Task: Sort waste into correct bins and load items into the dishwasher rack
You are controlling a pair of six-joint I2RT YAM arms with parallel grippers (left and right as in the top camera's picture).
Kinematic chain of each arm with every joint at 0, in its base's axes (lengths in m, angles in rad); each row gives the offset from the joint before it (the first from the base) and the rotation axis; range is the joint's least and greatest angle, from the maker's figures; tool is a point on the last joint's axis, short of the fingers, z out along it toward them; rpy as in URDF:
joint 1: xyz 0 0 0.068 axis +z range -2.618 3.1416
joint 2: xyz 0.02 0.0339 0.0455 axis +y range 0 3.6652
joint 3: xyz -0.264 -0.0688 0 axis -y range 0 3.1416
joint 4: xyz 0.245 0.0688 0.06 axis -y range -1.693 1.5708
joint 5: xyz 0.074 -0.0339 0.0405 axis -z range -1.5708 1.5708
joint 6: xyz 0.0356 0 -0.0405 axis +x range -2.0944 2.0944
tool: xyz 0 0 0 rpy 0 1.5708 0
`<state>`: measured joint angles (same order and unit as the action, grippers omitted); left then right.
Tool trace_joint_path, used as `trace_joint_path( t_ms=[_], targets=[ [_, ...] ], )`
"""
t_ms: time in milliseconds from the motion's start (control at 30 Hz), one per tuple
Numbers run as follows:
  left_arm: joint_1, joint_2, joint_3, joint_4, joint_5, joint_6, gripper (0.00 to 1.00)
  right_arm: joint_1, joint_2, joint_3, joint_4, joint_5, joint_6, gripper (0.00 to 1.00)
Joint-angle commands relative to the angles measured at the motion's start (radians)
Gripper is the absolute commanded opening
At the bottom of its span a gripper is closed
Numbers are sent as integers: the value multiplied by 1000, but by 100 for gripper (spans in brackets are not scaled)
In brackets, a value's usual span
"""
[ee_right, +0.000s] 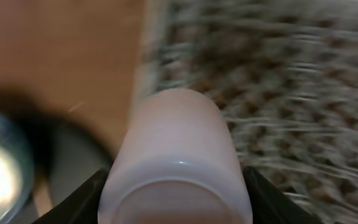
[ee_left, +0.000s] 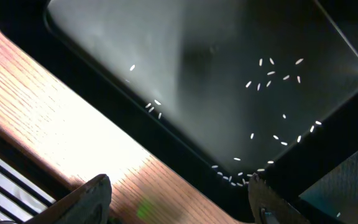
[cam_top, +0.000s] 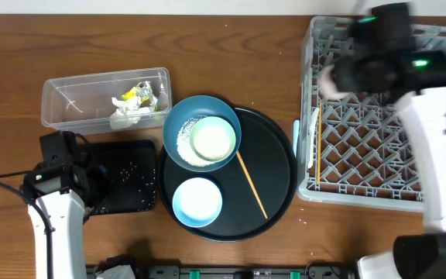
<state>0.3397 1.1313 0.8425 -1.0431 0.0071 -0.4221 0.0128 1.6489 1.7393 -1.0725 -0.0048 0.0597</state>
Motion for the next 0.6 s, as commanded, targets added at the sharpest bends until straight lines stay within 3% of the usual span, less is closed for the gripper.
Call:
trace_joint_path(
  t_ms=[0, 300, 567],
  targets=[
    [5, -2, 18, -3, -15, -10, 72, -146, -15, 19, 45, 17, -9, 43],
    [5, -2, 18, -3, -15, -10, 72, -437, 39, 19, 196, 17, -9, 43],
    [5, -2, 18, -3, -15, -9, 72, -549, 135, 19, 248, 47, -7, 42]
  ],
)
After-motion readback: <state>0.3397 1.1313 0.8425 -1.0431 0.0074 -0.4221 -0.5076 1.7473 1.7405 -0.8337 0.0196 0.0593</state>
